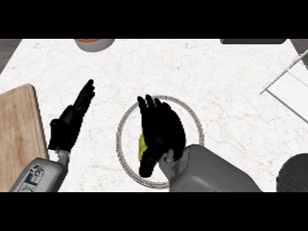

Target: Pick the eggplant from the placemat and place it in the tiered shelf

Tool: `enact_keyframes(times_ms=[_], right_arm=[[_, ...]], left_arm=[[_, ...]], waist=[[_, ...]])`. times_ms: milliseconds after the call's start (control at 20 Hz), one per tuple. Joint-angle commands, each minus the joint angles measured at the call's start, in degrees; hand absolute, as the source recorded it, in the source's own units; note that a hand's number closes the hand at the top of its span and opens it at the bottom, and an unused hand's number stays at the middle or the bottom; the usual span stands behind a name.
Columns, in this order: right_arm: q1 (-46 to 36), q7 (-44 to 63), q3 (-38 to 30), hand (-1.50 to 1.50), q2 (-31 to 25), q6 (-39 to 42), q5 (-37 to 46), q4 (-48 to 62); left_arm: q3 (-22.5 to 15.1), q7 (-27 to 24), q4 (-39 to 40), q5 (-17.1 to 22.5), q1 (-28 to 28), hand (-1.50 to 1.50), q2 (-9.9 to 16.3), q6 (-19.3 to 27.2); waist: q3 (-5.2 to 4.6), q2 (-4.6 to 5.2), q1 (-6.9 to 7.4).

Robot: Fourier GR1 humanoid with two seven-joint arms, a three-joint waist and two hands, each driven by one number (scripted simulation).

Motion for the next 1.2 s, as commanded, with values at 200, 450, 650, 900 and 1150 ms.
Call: enact_keyframes(times_ms=[200, 450, 650, 900, 1150], right_arm=[[-1.2, 5.3, -1.3, -1.50, 3.7, 2.3, 2.6, 5.5], [2.4, 2.6, -5.1, -1.50, 3.0, 5.6, 5.9, 4.4], [5.8, 1.0, -2.7, -1.50, 3.1, 4.4, 7.3, 5.3], [2.4, 2.7, -0.7, -1.50, 3.8, 3.8, 6.1, 8.7], [5.1, 1.9, 0.0, -1.50, 3.8, 2.9, 7.8, 8.6]], left_arm=[[2.5, 0.0, 3.7, -0.9, -3.4, 0.00, -1.3, -2.0], [2.2, 0.7, -1.5, -1.9, 1.1, 0.00, -1.5, -2.2], [2.4, 0.8, -0.7, -4.0, 0.0, 0.00, -3.8, 0.0], [4.2, 1.3, -2.9, -2.4, 2.0, 0.00, -0.8, -5.1], [5.8, -0.5, -1.8, -3.2, 3.0, 0.00, -2.3, -5.1]], waist=[[-0.02, 0.14, 0.10], [0.01, 0.03, 0.13], [0.01, 0.03, 0.02], [0.00, 0.05, 0.63], [0.00, 0.05, 0.41]])
